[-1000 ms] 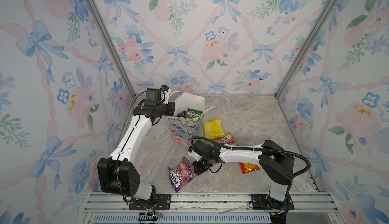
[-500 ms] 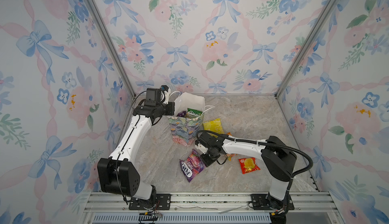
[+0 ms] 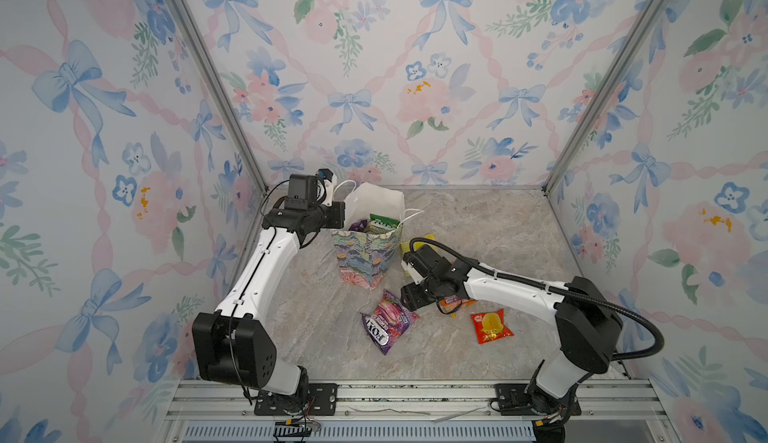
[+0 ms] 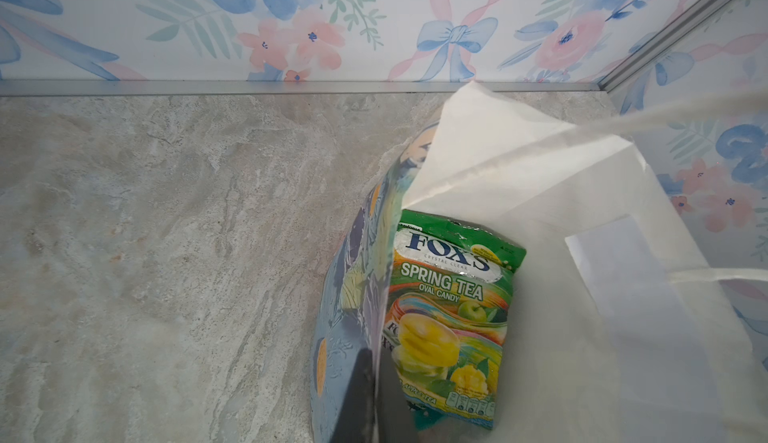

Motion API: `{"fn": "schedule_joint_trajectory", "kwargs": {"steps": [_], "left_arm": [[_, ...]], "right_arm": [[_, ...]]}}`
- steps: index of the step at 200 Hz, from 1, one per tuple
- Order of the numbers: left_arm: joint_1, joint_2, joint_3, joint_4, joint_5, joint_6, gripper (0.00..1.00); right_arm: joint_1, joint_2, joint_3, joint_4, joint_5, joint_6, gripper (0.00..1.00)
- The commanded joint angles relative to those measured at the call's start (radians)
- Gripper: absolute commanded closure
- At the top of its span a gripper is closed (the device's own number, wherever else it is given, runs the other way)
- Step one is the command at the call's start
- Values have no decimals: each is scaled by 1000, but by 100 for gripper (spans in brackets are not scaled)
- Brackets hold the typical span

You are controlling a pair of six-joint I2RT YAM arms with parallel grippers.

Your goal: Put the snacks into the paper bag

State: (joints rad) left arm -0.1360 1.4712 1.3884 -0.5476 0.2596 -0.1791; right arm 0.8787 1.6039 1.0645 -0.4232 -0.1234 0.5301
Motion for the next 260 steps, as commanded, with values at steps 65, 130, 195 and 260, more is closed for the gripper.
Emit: {"fn": "schedule_joint_trajectory", "kwargs": {"steps": [65, 130, 195, 260], "left_arm": [[6, -21, -17, -29, 6, 16, 100], [6, -31, -15, -29, 12, 16, 100], [7, -32, -15, -29, 12, 17, 100], [8, -26, -17, -28, 8, 18, 100]], "right_arm": [[72, -198, -360, 385, 26, 661, 9], [65, -57, -348, 489, -88, 715, 28], [50, -16, -360, 531, -114, 746, 30], [28, 79, -371, 691, -127, 798, 32]]}}
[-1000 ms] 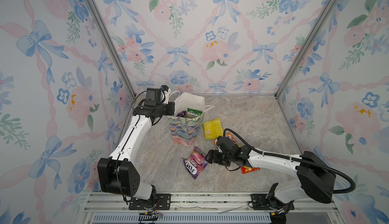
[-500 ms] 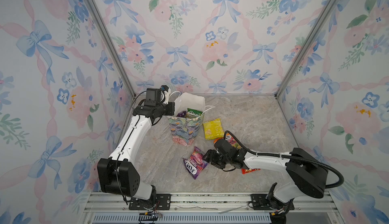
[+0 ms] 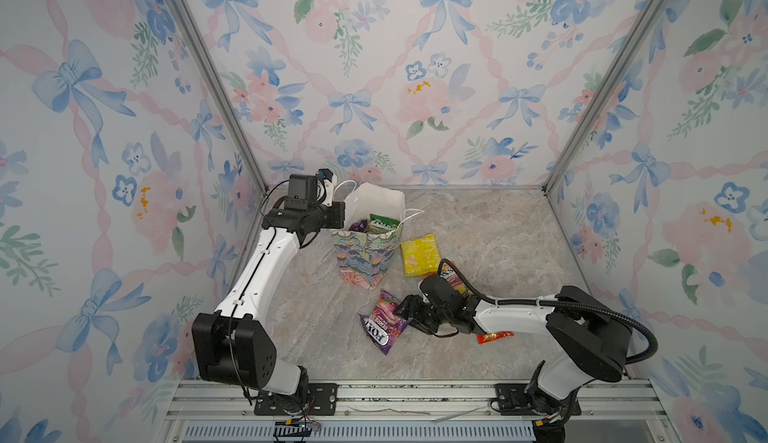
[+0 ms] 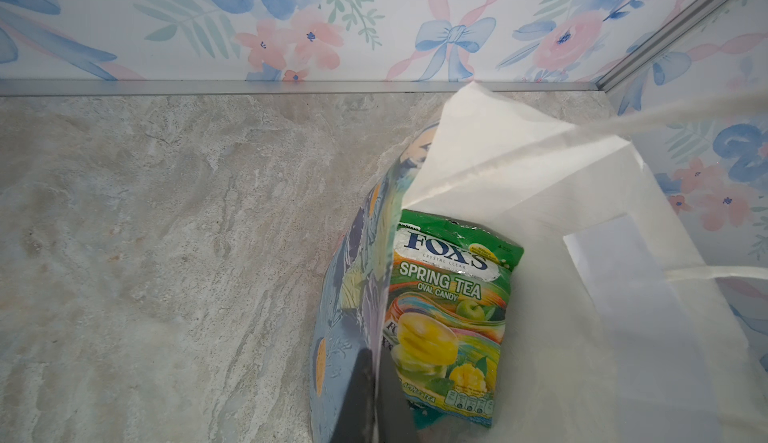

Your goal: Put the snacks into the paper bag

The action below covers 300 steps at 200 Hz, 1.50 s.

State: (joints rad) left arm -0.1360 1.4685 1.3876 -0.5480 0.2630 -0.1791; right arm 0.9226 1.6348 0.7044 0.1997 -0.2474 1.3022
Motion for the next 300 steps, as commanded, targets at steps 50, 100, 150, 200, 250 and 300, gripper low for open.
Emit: {"fn": "schedule_joint_trajectory", "kwargs": {"steps": [50, 100, 150, 200, 250, 300], "left_arm": [[7, -19, -18, -29, -7, 21, 100], [9, -10, -18, -30, -10, 23, 100], [11, -11, -19, -29, -14, 24, 100], [10, -10, -19, -30, -13, 23, 100], [11, -12, -19, -30, -16, 23, 100], [10, -10, -19, -29, -9, 23, 100]], "right_arm": [[-43, 81, 9, 107, 18, 4, 48], [-64, 86, 25, 119, -1, -42, 81], [-109, 45, 61, 0, -5, -168, 98], [-195, 67, 167, -175, -70, -380, 89], [-181, -5, 140, -199, -82, -361, 49], [-102, -6, 116, -221, -53, -313, 41]]}}
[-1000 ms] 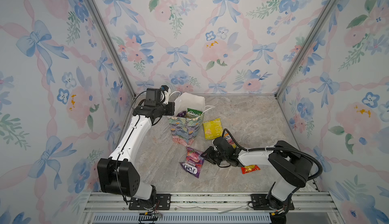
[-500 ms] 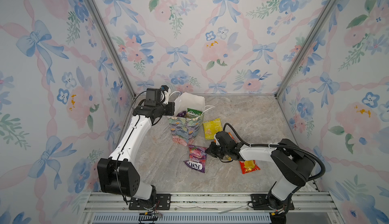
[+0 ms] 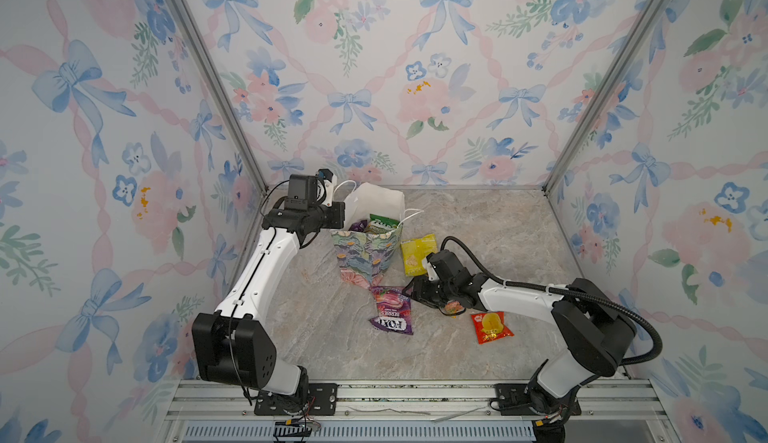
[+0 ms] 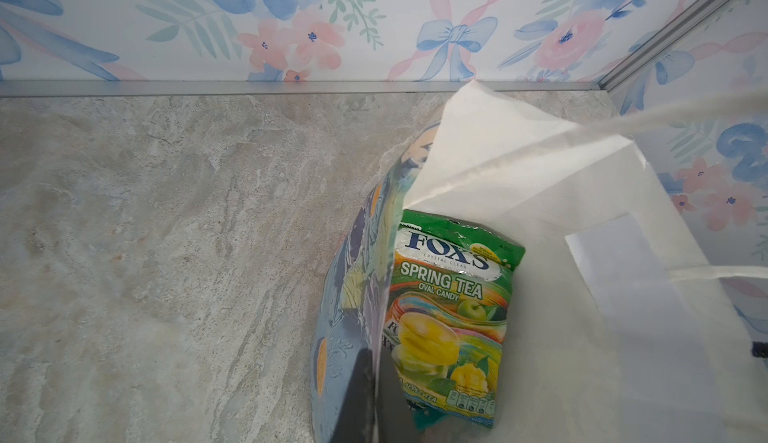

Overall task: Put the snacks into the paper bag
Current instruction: 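Close the right gripper on the purple packet's top edge and lift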

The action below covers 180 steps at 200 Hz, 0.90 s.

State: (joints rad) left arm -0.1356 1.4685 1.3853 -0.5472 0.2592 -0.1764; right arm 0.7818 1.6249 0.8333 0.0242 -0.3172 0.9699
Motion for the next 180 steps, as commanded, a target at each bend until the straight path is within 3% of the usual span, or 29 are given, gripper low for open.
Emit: {"fn": "schedule_joint_trajectory", "kwargs": {"steps": [1, 88, 122, 136, 162, 180], "left_arm": [[10, -10, -17, -30, -6, 20, 100], [10, -13, -17, -30, -8, 19, 100], [10, -13, -15, -30, -5, 18, 100], [10, -16, -17, -30, -8, 20, 100], [10, -13, -15, -30, -5, 19, 100], [10, -15, -15, -30, -5, 20, 100]], "right_arm": [[40, 6, -13, -46, 16, 21, 41], [81, 121, 43, -40, 46, 36, 35], [80, 148, 55, -24, 47, 36, 37], [80, 160, 60, -22, 50, 39, 43], [80, 171, 59, -3, 52, 49, 71], [78, 163, 54, 9, 52, 47, 84]]}}
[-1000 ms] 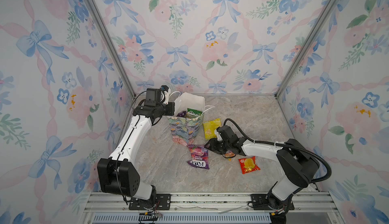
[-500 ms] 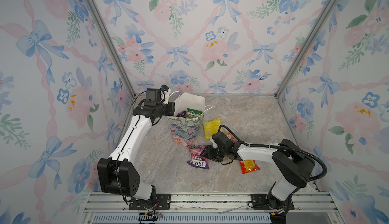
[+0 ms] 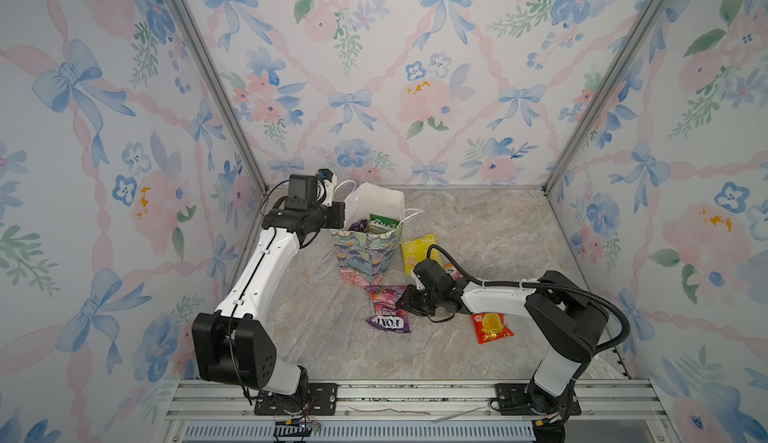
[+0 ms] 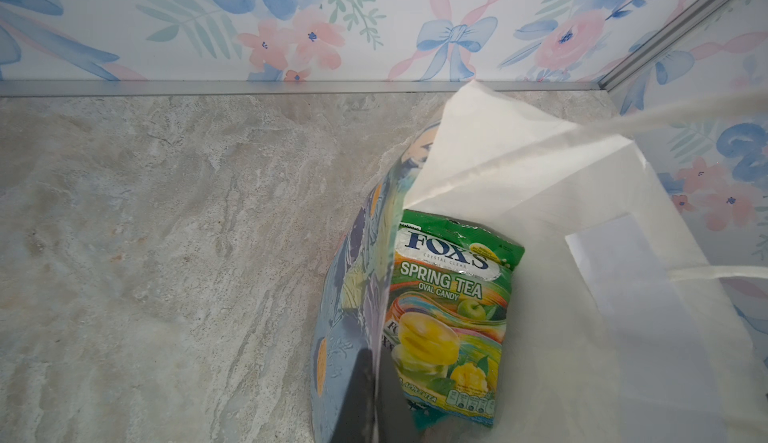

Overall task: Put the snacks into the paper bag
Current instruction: 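Close the right gripper on the purple packet's top edge and lift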

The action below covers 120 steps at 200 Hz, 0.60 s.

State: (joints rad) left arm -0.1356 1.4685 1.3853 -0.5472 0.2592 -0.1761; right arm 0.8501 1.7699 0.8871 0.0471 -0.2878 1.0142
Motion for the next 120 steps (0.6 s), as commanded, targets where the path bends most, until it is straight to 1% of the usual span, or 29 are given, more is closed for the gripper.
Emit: {"fn": "schedule_joint_trajectory", "kwargs": {"steps": [1, 10, 24, 56, 59, 120], "left_arm": [[10, -15, -15, -30, -5, 20, 100], [10, -16, -15, -30, -4, 20, 100], [10, -16, -16, -30, -3, 20, 100], [11, -16, -15, -30, -1, 19, 100], [11, -16, -15, -30, -1, 20, 100], [10, -11, -14, -30, 8, 15, 100]], "right_arm": [[10, 17, 0, -14, 23, 3, 84], [8, 5, -4, -7, 22, 1, 88], [3, -24, -8, -10, 24, -7, 91], [-19, -110, -6, -70, 40, -44, 94], [-21, -140, -8, -75, 43, -48, 93], [-119, -335, -4, -187, 67, -106, 96]]}}
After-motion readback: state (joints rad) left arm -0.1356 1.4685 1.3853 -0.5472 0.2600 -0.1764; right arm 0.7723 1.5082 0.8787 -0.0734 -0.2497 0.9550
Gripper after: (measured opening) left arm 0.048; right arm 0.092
